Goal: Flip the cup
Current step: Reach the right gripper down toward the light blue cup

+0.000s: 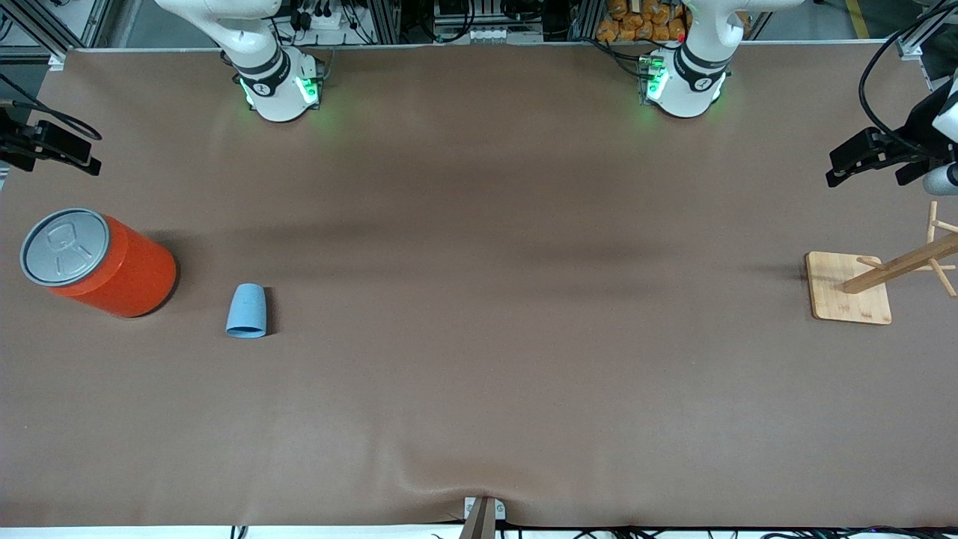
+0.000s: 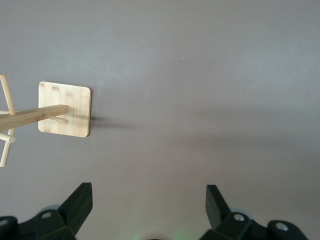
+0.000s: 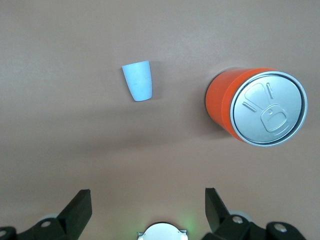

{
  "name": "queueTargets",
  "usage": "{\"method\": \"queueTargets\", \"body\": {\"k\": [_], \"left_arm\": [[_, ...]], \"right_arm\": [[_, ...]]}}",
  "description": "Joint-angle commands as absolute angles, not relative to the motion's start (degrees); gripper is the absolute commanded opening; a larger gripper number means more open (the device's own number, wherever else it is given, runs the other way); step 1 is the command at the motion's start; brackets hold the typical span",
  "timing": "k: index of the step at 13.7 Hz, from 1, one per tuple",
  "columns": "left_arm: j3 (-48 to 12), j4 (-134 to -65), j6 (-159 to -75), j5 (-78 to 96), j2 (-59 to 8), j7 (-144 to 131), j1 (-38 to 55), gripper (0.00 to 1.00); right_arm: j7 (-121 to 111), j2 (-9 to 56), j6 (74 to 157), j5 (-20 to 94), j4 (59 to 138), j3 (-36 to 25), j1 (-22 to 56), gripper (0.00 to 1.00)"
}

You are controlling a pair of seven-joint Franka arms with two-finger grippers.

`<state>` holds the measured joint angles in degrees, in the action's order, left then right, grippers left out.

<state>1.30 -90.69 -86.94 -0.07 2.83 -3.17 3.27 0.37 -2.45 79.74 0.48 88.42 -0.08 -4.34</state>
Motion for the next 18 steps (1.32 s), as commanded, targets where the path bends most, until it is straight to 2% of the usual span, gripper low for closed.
{"method": "queueTargets", "body": {"k": [1, 6, 10, 14, 18], "left_arm": [[1.14, -89.65, -86.13, -0.44, 2.55, -2.55, 3.25, 1.00], [1.14, -89.65, -86.13, -0.26, 2.46, -2.73, 3.25, 1.00], [1.14, -89.91, -86.13, -0.26, 2.55, -2.37, 2.90, 1.00], [1.14, -90.09, -85.87, -0.26, 2.46, -2.29, 2.90, 1.00], [1.14, -90.09, -85.87, -0.35, 2.55, -2.20, 2.99, 1.00]], "right_arm": [[0.00, -2.55, 79.80, 0.88, 88.77, 0.44, -4.57, 1.00], [-1.67, -2.20, 82.34, 0.79, 90.69, 0.35, -5.54, 1.00], [-1.67, -1.67, 91.21, 0.88, 98.24, 0.44, -4.84, 1.00], [-2.02, 6.74, 96.58, 0.79, 99.40, 0.53, -3.16, 1.00], [-4.66, 15.19, 105.98, 0.79, 99.40, 0.53, -1.50, 1.00]]}}
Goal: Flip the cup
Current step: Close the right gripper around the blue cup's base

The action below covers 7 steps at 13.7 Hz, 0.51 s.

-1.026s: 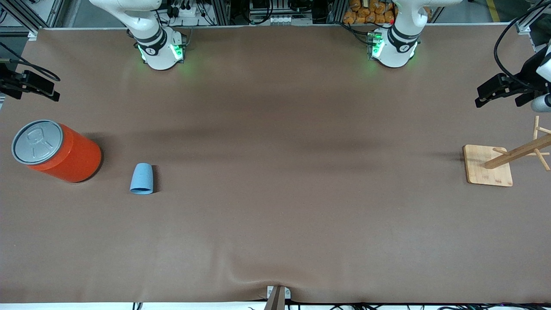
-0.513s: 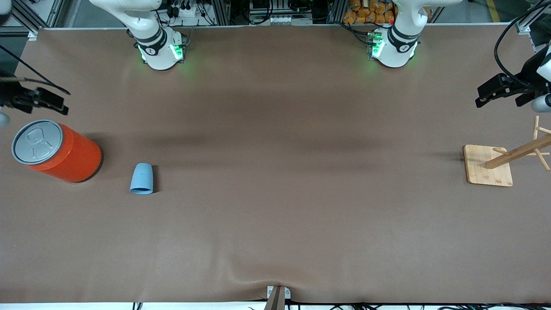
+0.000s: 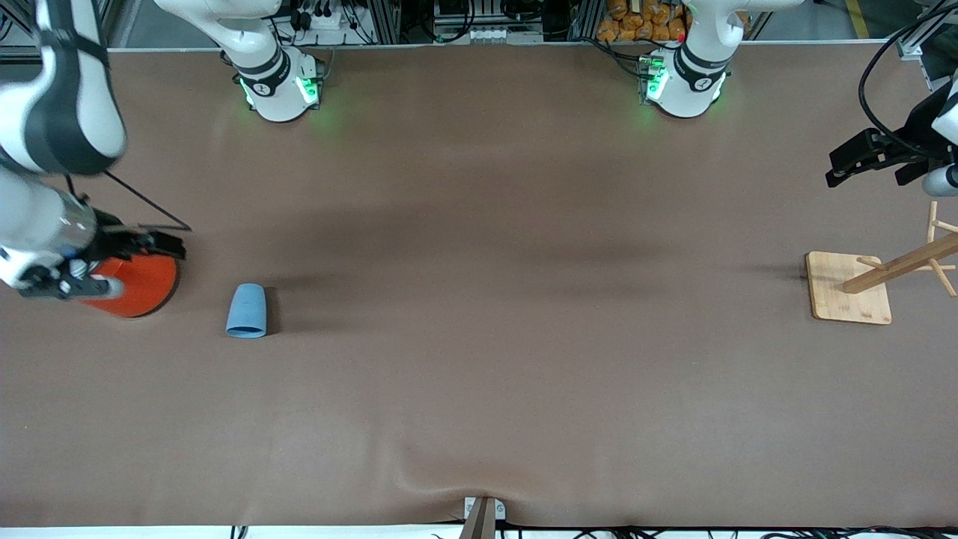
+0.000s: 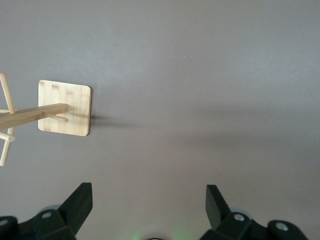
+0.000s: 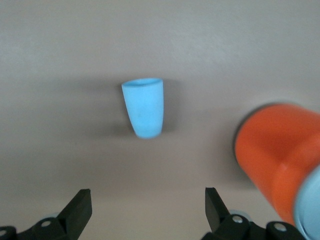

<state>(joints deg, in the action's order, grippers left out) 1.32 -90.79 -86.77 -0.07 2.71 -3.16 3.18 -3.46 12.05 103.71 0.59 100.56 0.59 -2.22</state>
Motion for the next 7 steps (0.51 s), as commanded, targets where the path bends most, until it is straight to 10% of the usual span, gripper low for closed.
{"method": "queueTargets", "body": {"k": [1, 7], "left_arm": [[1.14, -90.09, -85.87, -0.35, 2.55, -2.11, 2.99, 1.00], [1.14, -90.26, -85.87, -0.35, 2.55, -2.02, 2.90, 1.00]], "right_arm": [[-4.66, 17.03, 108.08, 0.79, 99.40, 0.53, -1.06, 1.00], [-9.05, 27.32, 119.00, 0.88, 99.67, 0.88, 0.00, 1.00]]}}
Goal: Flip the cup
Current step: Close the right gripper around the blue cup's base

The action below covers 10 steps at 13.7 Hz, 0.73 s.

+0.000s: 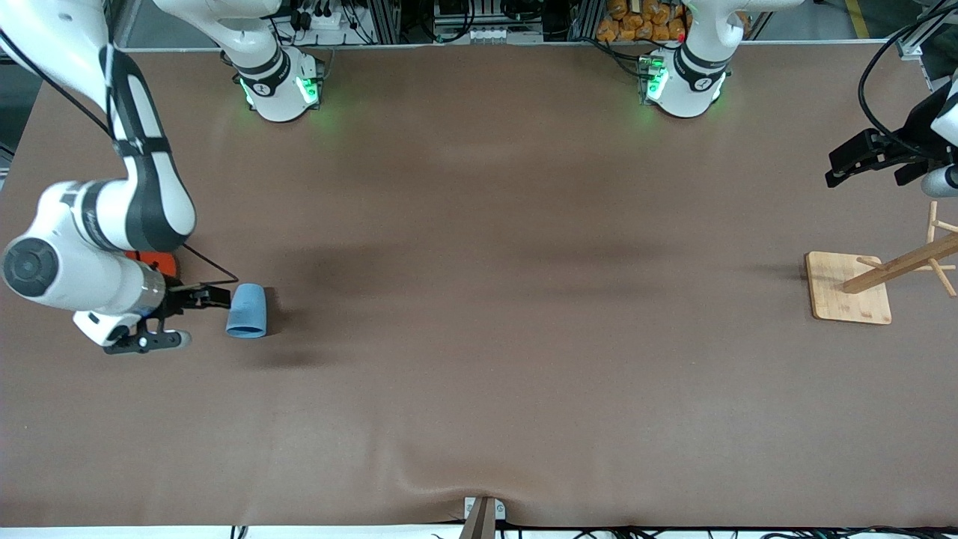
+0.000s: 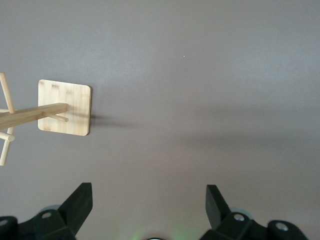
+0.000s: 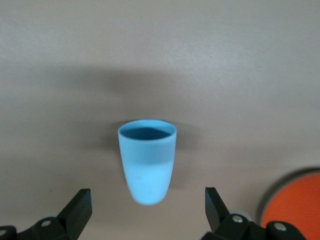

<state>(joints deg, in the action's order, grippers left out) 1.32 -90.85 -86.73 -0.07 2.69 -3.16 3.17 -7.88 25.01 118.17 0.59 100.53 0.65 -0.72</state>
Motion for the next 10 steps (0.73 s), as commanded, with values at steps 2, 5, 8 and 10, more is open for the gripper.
{"method": "queueTargets", "body": {"k": [2, 5, 8, 10], "left_arm": [[1.14, -90.26, -85.87, -0.35, 2.55, -1.93, 2.81, 1.00], [1.14, -90.44, -85.87, -0.35, 2.55, -1.93, 2.81, 1.00], [1.14, -90.44, -85.87, -0.35, 2.55, -1.93, 2.81, 1.00], [1.14, -90.61, -85.87, -0.35, 2.46, -1.93, 2.81, 1.00]], "right_arm": [[-9.05, 29.96, 119.70, 0.88, 99.67, 0.97, 0.18, 1.00], [-9.14, 33.04, 119.97, 0.88, 99.67, 0.97, -0.09, 1.00], [-11.32, 36.11, 119.88, 0.88, 99.67, 0.97, -0.17, 1.00], [-11.60, 37.00, 119.88, 0.88, 99.67, 0.97, 0.26, 1.00]]}}
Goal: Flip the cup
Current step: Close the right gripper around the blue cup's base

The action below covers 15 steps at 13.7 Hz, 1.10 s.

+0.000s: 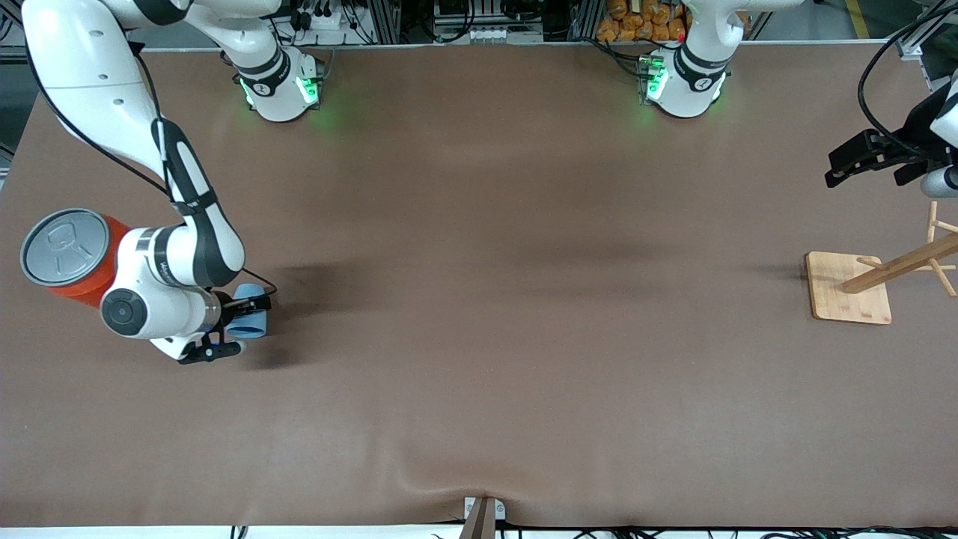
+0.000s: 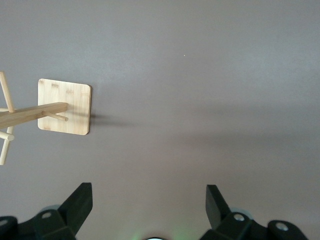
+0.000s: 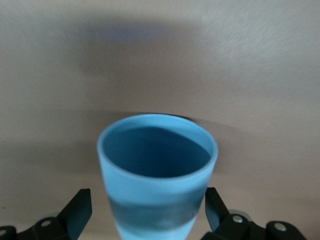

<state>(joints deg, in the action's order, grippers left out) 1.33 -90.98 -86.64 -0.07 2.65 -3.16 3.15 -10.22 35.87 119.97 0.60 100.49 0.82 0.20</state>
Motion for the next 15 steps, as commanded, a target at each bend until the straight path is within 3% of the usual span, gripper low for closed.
{"method": "queueTargets", "body": {"k": [1, 3, 4, 5, 6, 10, 15], "left_arm": [[1.14, -90.70, -85.87, -0.26, 2.55, -1.93, 2.81, 1.00], [1.14, -90.79, -85.61, -0.26, 2.64, -2.02, 2.81, 1.00], [1.14, -90.79, -85.52, -0.26, 2.64, -2.02, 2.81, 1.00], [1.14, -90.88, -85.52, -0.26, 2.64, -2.02, 2.73, 1.00], [1.14, -90.88, -85.52, -0.26, 2.64, -2.02, 2.72, 1.00], [1.14, -91.40, -85.43, 0.61, 2.99, -2.11, 2.64, 1.00], [1.23, -91.76, -85.52, 2.63, 3.34, -2.37, 1.76, 1.00]], "right_arm": [[-11.69, 37.26, 119.88, 0.88, 99.67, 0.97, 0.44, 1.00], [-11.69, 37.35, 119.88, 0.88, 99.67, 0.97, 0.61, 0.97], [-11.78, 37.35, 119.88, 0.88, 99.58, 1.14, 0.79, 0.69], [-11.95, 37.18, 119.80, 0.88, 99.58, 1.23, 0.70, 0.51], [-12.13, 36.83, 119.62, 0.88, 99.58, 1.75, 0.44, 0.42], [-23.09, 33.67, 119.36, 0.88, 99.14, 1.93, -0.09, 0.40], [-36.71, 25.42, 119.09, 0.70, 99.05, 2.02, 2.71, 0.45]]}}
